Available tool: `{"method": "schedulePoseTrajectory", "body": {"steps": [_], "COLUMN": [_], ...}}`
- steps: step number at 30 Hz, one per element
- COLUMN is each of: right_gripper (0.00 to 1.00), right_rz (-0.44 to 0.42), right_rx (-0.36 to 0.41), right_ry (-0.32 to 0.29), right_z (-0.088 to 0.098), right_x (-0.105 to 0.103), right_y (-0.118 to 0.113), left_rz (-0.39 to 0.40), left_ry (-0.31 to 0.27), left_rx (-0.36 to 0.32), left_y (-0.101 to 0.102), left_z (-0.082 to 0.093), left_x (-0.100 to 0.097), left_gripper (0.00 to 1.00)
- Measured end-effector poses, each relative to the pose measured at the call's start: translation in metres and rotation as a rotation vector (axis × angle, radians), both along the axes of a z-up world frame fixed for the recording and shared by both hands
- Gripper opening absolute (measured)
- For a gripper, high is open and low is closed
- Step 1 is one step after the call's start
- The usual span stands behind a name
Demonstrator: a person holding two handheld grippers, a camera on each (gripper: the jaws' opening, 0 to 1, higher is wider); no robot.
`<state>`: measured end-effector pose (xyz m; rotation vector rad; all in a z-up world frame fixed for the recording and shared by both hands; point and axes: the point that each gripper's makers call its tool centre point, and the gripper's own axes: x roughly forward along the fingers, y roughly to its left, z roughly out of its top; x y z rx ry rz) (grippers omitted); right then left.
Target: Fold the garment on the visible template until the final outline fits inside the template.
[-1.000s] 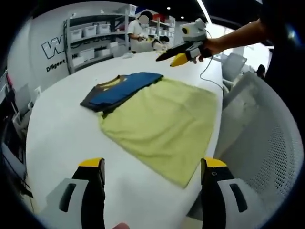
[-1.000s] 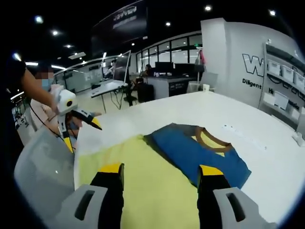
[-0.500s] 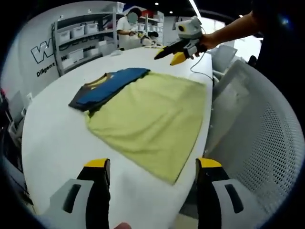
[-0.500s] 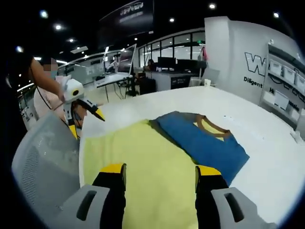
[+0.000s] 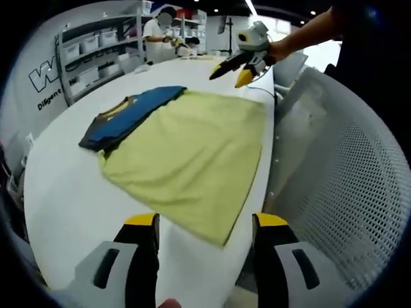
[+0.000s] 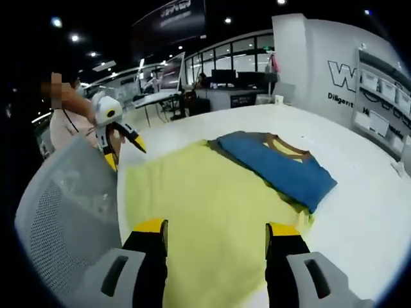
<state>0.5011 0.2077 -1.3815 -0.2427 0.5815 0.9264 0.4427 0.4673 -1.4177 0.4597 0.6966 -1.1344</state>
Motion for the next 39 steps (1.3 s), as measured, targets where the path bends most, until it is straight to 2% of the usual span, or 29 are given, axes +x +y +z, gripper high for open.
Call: {"method": "schedulePoseTrajectory", "body": {"steps": [6, 11, 17, 25, 30, 34, 37, 39], "right_gripper": [0.57, 0.57, 0.52, 0.45, 0.38, 0.33, 0.31, 0.30], "right_rz": [0.036, 0.075, 0.120, 0.185, 0.214, 0.221, 0.220, 0.247], "right_rx": [-0.026, -0.052, -0.109, -0.155, -0.189, -0.252, -0.262, -0.279], "right_ry": [0.020, 0.038, 0.068, 0.109, 0.122, 0.128, 0.140, 0.107], "right_z": [-0.010, -0.018, -0.030, -0.041, -0.047, -0.057, -0.060, -0.061], "right_x": [-0.019, -0.035, -0.054, -0.078, -0.087, -0.090, -0.093, -0.093], "right_y": [-0.009, -0.017, -0.027, -0.035, -0.041, -0.054, -0.057, -0.058], "left_rz": [-0.044, -0.050, -0.125, -0.159, -0.178, -0.164, -0.202, -0.210], "left_ry": [0.020, 0.041, 0.054, 0.054, 0.046, 0.060, 0.030, 0.032], "left_rx": [0.034, 0.042, 0.112, 0.145, 0.163, 0.160, 0.185, 0.195], "left_y": [0.000, -0.002, 0.000, -0.001, -0.001, -0.001, -0.001, -0.001], "left_z": [-0.006, -0.008, -0.019, -0.021, -0.022, -0.021, -0.022, -0.022], "left_x": [-0.007, -0.008, -0.019, -0.021, -0.020, -0.018, -0.019, -0.019], "left_gripper": [0.41, 0.32, 0.28, 0.26, 0.23, 0.22, 0.21, 0.21]}}
